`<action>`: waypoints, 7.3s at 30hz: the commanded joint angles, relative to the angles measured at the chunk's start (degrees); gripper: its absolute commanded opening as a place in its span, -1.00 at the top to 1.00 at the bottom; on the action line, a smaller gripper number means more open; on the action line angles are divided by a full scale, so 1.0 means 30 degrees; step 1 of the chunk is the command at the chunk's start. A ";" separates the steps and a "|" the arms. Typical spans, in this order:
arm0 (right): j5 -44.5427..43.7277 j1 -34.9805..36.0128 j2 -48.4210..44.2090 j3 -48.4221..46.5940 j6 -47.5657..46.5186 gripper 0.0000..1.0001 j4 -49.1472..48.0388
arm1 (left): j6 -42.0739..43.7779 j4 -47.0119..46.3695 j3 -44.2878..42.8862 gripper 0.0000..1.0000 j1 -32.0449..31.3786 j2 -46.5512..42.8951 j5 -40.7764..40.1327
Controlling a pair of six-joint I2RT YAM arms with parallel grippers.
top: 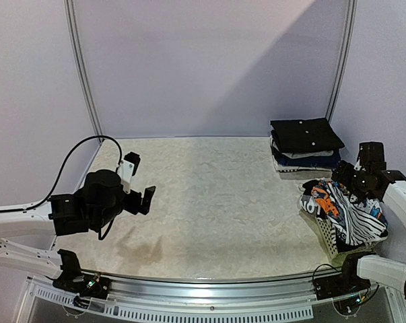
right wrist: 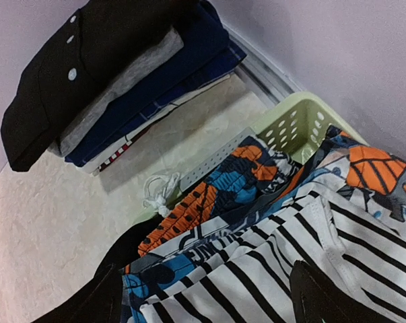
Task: Fold and stack the mixed laundry pile
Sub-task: Pick up the square-folded tank top from the bin, then pick up the crumpled tank top, then place the crumpled tank top at the center of the board, then pick up the crumpled tank top from the center of the board, then turn over the crumpled tank top at the center of the board.
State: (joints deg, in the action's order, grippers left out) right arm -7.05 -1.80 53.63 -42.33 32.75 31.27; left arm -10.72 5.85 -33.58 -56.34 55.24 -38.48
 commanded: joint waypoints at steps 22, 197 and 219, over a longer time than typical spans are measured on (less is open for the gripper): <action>0.3142 -0.0162 0.0096 0.1570 0.0056 0.30 -0.1507 | -0.0082 0.0278 0.0219 -0.99 0.0234 -0.0036 -0.0327; -0.0735 1.8720 1.4566 -0.9351 -0.5580 1.00 -0.1472 | -0.0891 0.3172 -0.5183 1.00 0.2988 0.9174 0.4730; 0.2111 1.5867 0.6426 -0.6777 -0.4436 1.00 -0.0383 | -0.1019 1.2153 -0.9252 1.00 0.4314 0.2730 0.2567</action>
State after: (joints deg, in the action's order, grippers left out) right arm -3.11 51.31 64.34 -68.49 15.33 32.86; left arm -13.15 38.94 -63.72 -46.13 58.08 -33.17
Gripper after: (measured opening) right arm 0.026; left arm 0.015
